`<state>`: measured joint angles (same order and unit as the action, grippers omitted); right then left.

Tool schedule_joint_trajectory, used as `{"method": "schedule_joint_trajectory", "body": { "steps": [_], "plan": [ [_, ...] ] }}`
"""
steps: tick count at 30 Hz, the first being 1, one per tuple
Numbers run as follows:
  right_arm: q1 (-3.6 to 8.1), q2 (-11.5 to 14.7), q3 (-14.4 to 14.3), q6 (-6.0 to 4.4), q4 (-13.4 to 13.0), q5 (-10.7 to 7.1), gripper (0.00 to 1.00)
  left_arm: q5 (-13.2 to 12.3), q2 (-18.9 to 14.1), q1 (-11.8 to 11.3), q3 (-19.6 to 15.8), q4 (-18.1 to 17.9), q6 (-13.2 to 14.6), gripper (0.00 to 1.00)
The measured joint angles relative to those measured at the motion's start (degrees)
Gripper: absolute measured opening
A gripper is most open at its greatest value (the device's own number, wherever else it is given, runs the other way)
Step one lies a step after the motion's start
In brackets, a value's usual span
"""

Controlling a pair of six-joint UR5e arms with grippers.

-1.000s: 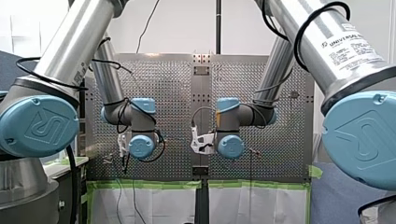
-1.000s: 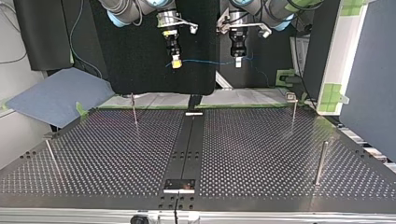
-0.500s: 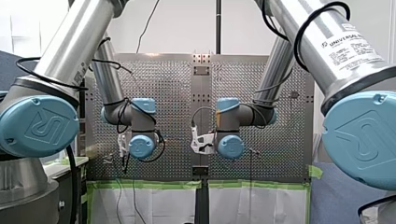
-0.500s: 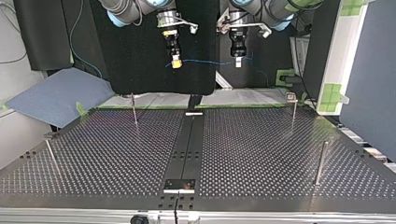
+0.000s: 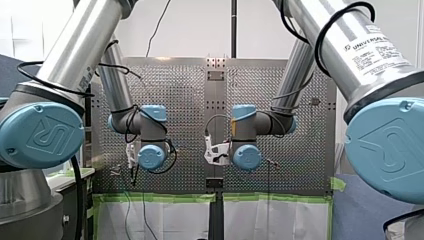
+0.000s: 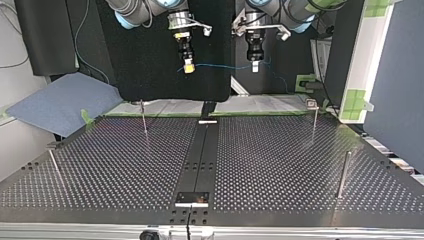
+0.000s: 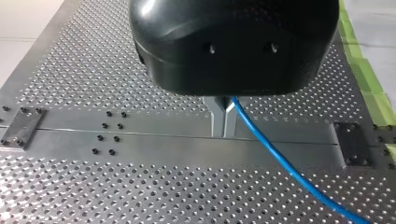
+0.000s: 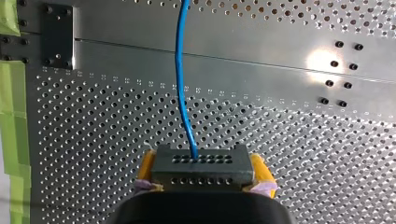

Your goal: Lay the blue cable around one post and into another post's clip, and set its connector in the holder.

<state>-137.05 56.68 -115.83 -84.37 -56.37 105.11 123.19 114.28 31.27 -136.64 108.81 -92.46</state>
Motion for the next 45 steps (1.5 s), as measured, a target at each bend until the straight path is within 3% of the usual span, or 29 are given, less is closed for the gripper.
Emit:
{"method": "schedule_joint_trajectory", "body": {
  "steps": [5,10,19,22,30,37,45],
  "plan": [
    [-1.5,-1.08,1.5,-1.51,1.51,1.38,0.0,-1.24,-0.72,-0.05,-0.63,1.67,0.05,0.0],
    [-2.92,0.33,3.77,-3.78,3.78,1.87,0.0,-2.78,-2.76,-0.68,-0.31,3.77,-1.72,0.0],
    [-2.42,4.49,7.42,-8.06,8.07,0.65,0.0,-3.22,-7.25,-2.4,2.45,8.45,-3.44,0.0],
    [-2.13,5.95,8.5,-8.95,9.61,0.59,0.0,-3.15,-8.7,-2.97,3.67,9.97,-3.91,0.0],
    [-1.47,10.59,12.33,-9.11,14.1,0.19,0.0,-2.95,-13.62,-5.19,5.33,14.85,-6.04,0.0],
    [-1.18,14.38,15.44,-8.82,17.9,-2.16,0.0,-4.47,-16.92,-8.02,5.46,18.15,-8.76,0.0],
    [-1.26,15.66,18.36,-8.2,21.5,-4.26,0.0,-6.67,-20.44,-11.82,6.97,21.53,-10.95,0.0]
  ]
}}
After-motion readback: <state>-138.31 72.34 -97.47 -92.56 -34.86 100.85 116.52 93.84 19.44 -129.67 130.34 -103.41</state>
